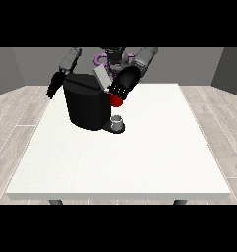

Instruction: Insert the coffee pod into the coffee machine and close the lid

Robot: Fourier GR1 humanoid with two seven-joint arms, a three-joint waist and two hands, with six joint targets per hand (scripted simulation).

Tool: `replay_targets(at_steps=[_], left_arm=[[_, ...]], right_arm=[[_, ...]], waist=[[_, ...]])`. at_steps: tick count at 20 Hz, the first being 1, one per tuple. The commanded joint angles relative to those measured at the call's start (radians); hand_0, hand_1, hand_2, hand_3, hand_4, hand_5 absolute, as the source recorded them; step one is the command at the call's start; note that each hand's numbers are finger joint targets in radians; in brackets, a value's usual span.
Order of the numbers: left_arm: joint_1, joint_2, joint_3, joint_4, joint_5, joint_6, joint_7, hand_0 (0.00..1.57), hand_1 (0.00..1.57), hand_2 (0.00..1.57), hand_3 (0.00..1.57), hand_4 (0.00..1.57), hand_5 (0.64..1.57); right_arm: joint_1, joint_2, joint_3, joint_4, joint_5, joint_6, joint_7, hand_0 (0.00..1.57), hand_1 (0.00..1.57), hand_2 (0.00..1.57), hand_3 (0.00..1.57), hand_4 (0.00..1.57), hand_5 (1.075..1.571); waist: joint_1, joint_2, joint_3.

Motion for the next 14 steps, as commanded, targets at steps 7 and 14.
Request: replay_targets(at_steps=[7,14], left_arm=[[-0.014,0.027,0.055,0.017,0.021,0.058,-0.056,1.24,1.24,1.2,0.97,0.0,1.571],[-0.03,0.057,0.02,0.01,-0.033,0.092,-0.099,1.14,1.14,1.12,0.84,0.0,1.571]], right_arm=[[0.019,0.009,0.022,-0.023,0.006,0.008,-0.007,0.0,0.0,0.0,0.0,0.1,1.571],[-0.02,0.015,0.034,-0.034,0.037,-0.021,0.007,0.0,0.0,0.0,0.0,0.22,1.571]], waist=[[-0.034,0.033,-0.0007],[-0.049,0.068,-0.0009]])
